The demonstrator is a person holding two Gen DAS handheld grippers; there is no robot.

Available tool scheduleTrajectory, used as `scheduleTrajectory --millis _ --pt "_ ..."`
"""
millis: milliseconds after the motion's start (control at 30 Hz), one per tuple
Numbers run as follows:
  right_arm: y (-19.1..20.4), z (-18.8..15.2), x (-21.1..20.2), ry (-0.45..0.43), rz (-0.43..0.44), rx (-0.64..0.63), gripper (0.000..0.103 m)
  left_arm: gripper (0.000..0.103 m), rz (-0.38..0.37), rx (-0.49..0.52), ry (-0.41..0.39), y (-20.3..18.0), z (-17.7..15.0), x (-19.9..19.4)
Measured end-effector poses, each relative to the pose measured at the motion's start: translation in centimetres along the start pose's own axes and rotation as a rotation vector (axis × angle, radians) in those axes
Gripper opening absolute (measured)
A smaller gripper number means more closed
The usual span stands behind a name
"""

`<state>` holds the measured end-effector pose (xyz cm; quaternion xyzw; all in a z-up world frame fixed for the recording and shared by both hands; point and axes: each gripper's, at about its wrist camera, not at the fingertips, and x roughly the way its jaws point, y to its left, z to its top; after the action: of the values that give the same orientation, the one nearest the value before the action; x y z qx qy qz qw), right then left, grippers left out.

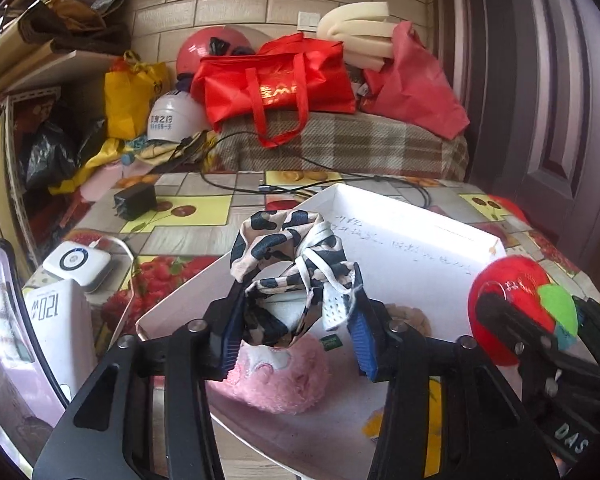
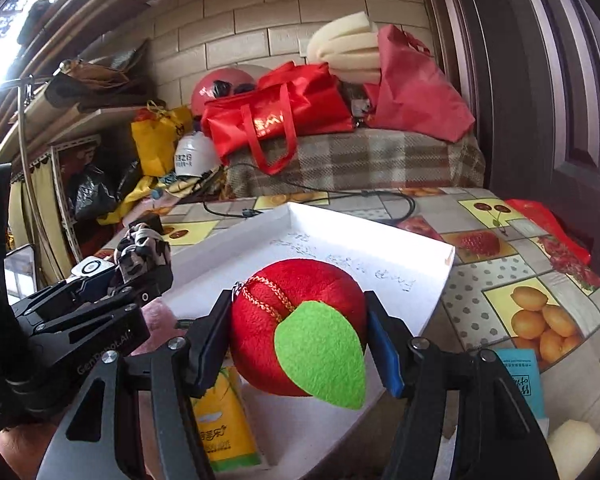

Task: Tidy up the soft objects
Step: 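Carry the scrunchie and red felt apple into the white box and release both, then withdraw both tools from the box toward the remaining sponges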

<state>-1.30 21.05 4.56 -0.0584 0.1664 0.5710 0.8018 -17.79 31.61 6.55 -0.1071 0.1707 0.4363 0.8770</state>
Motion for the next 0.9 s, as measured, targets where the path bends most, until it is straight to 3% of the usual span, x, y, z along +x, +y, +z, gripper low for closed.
scheduleTrajectory --millis 67,167,233,900 --pt "0.4 0.0 0.0 0.001 -0.002 -0.014 0.086 0.074 0.020 -0.009 -0.016 0.2 0.0 -0.3" --pt "0.2 -0.1 -0.7 -0.030 -0.013 -0.011 0.093 0.096 0.027 -0.049 -0.024 1.0 0.0 -0.4" --pt "0.0 0.0 -0.8 -0.032 -0.021 -0.004 0.103 0.103 0.031 -0.074 -0.021 1.5 0.0 -0.4" --pt "1.6 -0.4 -3.2 -0.127 -0.025 -0.084 0.103 0.103 0.057 -0.069 -0.108 1.5 -0.3 -2.0"
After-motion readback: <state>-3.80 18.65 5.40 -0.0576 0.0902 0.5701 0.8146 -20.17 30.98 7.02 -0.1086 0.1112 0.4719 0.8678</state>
